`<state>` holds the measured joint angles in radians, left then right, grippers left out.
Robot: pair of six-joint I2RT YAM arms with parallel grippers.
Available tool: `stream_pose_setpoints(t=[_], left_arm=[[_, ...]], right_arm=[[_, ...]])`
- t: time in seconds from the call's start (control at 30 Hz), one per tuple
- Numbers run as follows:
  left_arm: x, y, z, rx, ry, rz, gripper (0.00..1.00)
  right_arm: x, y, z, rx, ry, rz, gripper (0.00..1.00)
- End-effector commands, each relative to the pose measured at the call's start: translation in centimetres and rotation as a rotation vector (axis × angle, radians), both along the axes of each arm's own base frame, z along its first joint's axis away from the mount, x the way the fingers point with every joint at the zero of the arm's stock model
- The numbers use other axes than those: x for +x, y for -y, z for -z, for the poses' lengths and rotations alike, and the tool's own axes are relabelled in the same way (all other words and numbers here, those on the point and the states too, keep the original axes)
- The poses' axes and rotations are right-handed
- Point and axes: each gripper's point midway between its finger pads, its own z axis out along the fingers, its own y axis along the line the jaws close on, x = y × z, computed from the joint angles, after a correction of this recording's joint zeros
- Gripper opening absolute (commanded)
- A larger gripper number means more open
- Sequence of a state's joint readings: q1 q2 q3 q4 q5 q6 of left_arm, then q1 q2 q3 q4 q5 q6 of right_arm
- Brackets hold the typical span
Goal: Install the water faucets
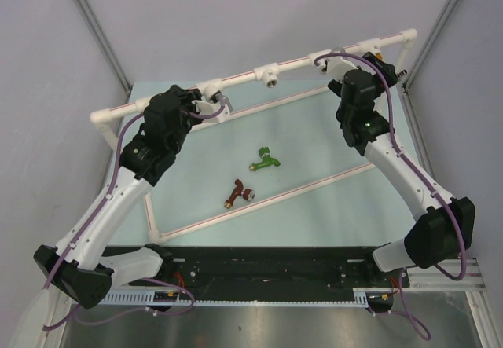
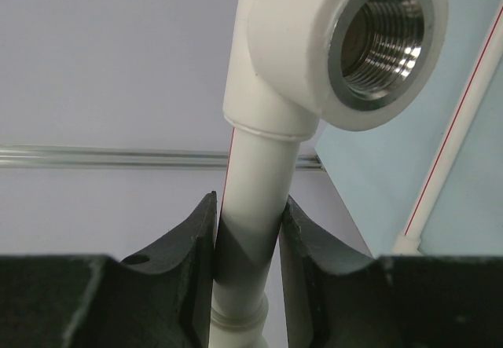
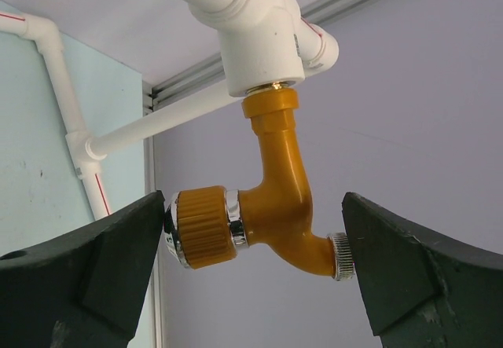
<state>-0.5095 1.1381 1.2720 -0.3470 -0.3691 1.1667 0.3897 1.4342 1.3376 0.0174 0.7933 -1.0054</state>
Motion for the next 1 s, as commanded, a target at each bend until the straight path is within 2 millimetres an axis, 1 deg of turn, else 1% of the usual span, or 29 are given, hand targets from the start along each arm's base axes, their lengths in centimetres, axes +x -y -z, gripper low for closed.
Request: stream_pose_setpoints(t=[0.0, 0.07, 0.17, 0.4, 0.5, 0.6, 0.67, 0.7, 0.73, 0.77, 0.8, 0.83, 0.9, 0.93, 0.97], left_arm=[[-0.6, 0.8, 1.0, -0.079, -0.056, 0.022, 0.0], [-0.6, 0.8, 1.1, -0.078, -0.057, 0.022, 0.0], [-0.6, 0.8, 1.1, -0.078, -0.058, 0.022, 0.0], [-0.6, 0.8, 1.1, -0.078, -0.057, 0.022, 0.0], [-0.6, 0.8, 1.1, -0.079, -0.059, 0.021, 0.0], [-0.6, 0.8, 1.1, -0.079, -0.059, 0.021, 0.01], [-0.6, 0.8, 1.1, -0.079, -0.059, 0.023, 0.0], [-0.5, 0.8, 1.2, -0.079, -0.061, 0.023, 0.0], [-0.5, 0.8, 1.2, -0.078, -0.062, 0.023, 0.0], [-0.5, 0.8, 1.2, -0.079, -0.061, 0.023, 0.0], [-0.5, 0.8, 1.2, -0.079, -0.061, 0.023, 0.0], [-0.5, 0.8, 1.2, -0.078, -0.062, 0.023, 0.0], [-0.5, 0.9, 1.3, -0.076, -0.065, 0.022, 0.0], [-0.5, 0.9, 1.3, -0.077, -0.063, 0.022, 0.0], [-0.5, 0.8, 1.2, -0.076, -0.062, 0.023, 0.0]], right_arm=[[-1.0, 1.2, -1.6, 0.065, 0.043, 0.014, 1.0], [-1.1, 1.3, -0.7, 0.073, 0.01, 0.013, 1.0], [-1.1, 1.9, -0.2, 0.081, -0.008, 0.023, 1.0], [-0.9, 2.2, -0.3, 0.063, -0.004, 0.04, 1.0], [-0.8, 2.2, -0.6, 0.078, 0.016, 0.037, 0.98], [-1.0, 2.3, -1.1, 0.092, 0.037, 0.035, 0.9], [-0.9, 2.1, -1.3, 0.118, 0.05, 0.016, 0.83], [-1.1, 2.2, -1.7, 0.133, 0.062, 0.007, 0.8], [-1.0, 1.8, -1.6, 0.171, 0.063, -0.018, 0.74], [-1.1, 2.0, -1.8, 0.19, 0.067, -0.024, 0.71], [-1.2, 2.0, -2.4, 0.217, 0.083, -0.033, 0.68], [-1.1, 1.7, -2.3, 0.233, 0.074, -0.058, 0.64], [-1.2, 1.7, -2.8, 0.277, 0.097, -0.07, 0.61], [-1.3, 1.6, -3.3, 0.292, 0.112, -0.087, 0.6], [-1.4, 1.6, -3.6, 0.314, 0.124, -0.092, 0.6]])
